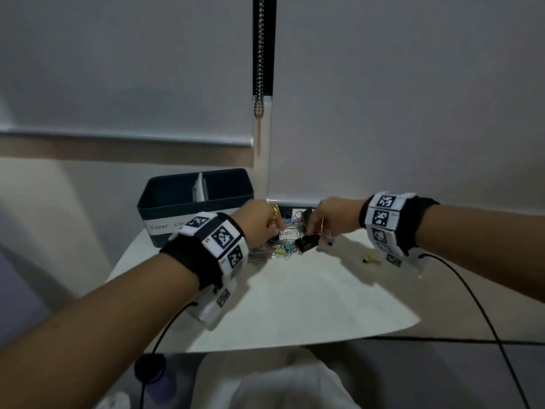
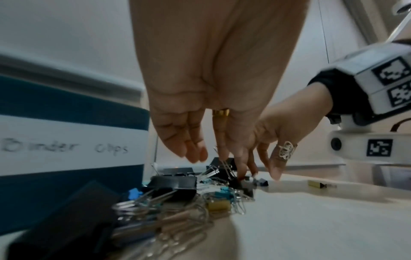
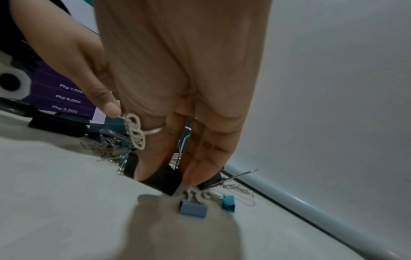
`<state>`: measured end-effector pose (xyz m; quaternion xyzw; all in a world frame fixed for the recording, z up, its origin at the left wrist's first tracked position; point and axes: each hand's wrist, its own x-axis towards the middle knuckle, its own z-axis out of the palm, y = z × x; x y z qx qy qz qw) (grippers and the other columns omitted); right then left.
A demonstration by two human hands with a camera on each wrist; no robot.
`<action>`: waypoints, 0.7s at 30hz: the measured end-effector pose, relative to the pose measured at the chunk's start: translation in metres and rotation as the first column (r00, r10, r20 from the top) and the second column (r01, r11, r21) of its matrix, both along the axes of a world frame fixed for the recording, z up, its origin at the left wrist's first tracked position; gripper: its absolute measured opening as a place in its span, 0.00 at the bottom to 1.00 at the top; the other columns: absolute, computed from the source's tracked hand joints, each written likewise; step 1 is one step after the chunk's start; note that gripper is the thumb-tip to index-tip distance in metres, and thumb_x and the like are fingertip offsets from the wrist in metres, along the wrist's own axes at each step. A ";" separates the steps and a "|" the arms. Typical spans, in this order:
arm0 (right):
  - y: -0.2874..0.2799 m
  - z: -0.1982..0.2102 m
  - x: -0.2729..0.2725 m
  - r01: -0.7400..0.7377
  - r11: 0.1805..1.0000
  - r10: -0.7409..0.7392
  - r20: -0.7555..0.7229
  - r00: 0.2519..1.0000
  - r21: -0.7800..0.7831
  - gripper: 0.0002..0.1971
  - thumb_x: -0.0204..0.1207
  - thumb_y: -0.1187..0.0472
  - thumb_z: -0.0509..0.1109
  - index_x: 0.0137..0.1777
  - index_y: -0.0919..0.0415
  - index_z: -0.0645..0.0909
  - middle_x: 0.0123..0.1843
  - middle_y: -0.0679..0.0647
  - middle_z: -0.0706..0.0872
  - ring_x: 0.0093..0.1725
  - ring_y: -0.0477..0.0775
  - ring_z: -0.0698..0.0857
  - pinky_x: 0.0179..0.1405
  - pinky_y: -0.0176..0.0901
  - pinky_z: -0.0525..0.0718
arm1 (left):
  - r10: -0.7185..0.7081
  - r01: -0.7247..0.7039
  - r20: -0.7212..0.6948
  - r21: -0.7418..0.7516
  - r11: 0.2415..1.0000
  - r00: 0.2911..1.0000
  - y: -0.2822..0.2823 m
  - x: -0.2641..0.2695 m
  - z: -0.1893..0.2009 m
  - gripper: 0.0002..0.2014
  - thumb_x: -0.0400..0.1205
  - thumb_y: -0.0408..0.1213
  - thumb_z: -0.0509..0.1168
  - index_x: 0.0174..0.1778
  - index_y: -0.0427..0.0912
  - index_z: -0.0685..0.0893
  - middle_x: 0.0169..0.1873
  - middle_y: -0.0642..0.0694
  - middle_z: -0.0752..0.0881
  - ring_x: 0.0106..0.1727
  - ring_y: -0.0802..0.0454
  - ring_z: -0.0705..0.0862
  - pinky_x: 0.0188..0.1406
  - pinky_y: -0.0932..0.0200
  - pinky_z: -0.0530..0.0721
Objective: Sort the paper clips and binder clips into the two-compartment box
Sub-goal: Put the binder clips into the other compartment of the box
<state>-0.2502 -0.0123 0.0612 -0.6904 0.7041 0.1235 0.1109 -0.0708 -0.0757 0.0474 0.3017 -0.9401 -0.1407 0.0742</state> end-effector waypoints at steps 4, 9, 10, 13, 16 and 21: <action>-0.004 -0.015 -0.013 -0.079 0.997 0.079 0.042 0.996 0.008 0.22 0.70 0.71 0.73 0.64 0.56 0.84 0.59 0.52 0.87 0.46 0.43 0.76 0.33 0.15 0.70 | 0.003 -0.002 0.216 -0.004 1.000 0.976 0.001 -0.037 -0.015 0.15 0.80 0.44 0.64 0.61 0.45 0.83 0.58 0.45 0.85 0.60 0.48 0.82 0.62 0.57 0.79; 0.001 -0.015 -0.032 0.001 0.999 -0.008 0.209 0.978 0.037 0.16 0.72 0.74 0.69 0.54 0.58 0.89 0.47 0.52 0.91 0.46 0.49 0.84 0.54 0.42 0.83 | 0.016 -0.018 0.319 0.004 1.000 0.947 0.013 -0.068 -0.022 0.19 0.77 0.56 0.66 0.46 0.41 0.83 0.44 0.42 0.85 0.44 0.49 0.80 0.34 0.61 0.75; 0.001 -0.014 -0.038 0.040 0.999 -0.035 0.228 0.973 -0.016 0.17 0.71 0.76 0.66 0.52 0.59 0.89 0.48 0.55 0.92 0.46 0.50 0.86 0.53 0.43 0.85 | 0.013 -0.019 0.329 0.015 1.000 0.944 0.014 -0.071 -0.025 0.21 0.77 0.56 0.65 0.49 0.39 0.86 0.47 0.41 0.87 0.46 0.49 0.83 0.38 0.61 0.77; -0.001 -0.011 -0.054 0.160 0.982 -0.124 0.299 0.946 -0.099 0.17 0.71 0.79 0.63 0.52 0.64 0.88 0.49 0.59 0.91 0.41 0.49 0.84 0.40 0.34 0.84 | 0.002 -0.022 0.316 0.062 0.998 0.949 0.017 -0.076 -0.026 0.19 0.80 0.53 0.63 0.54 0.42 0.88 0.50 0.45 0.88 0.53 0.49 0.85 0.47 0.61 0.77; -0.004 -0.013 -0.056 0.160 0.987 -0.149 0.325 0.934 -0.007 0.18 0.74 0.77 0.62 0.59 0.64 0.85 0.47 0.55 0.87 0.42 0.48 0.82 0.33 0.30 0.83 | 0.012 -0.034 0.275 0.078 0.996 0.961 0.019 -0.076 -0.027 0.16 0.77 0.50 0.68 0.52 0.42 0.88 0.43 0.46 0.86 0.45 0.52 0.81 0.45 0.61 0.77; -0.002 -0.019 -0.053 0.041 0.995 -0.070 0.339 0.938 0.090 0.14 0.76 0.69 0.68 0.58 0.56 0.87 0.42 0.42 0.85 0.40 0.39 0.80 0.35 0.31 0.80 | -0.002 0.000 0.154 0.015 1.000 0.988 0.029 -0.065 -0.036 0.15 0.75 0.43 0.71 0.56 0.44 0.87 0.51 0.47 0.88 0.46 0.56 0.81 0.48 0.67 0.76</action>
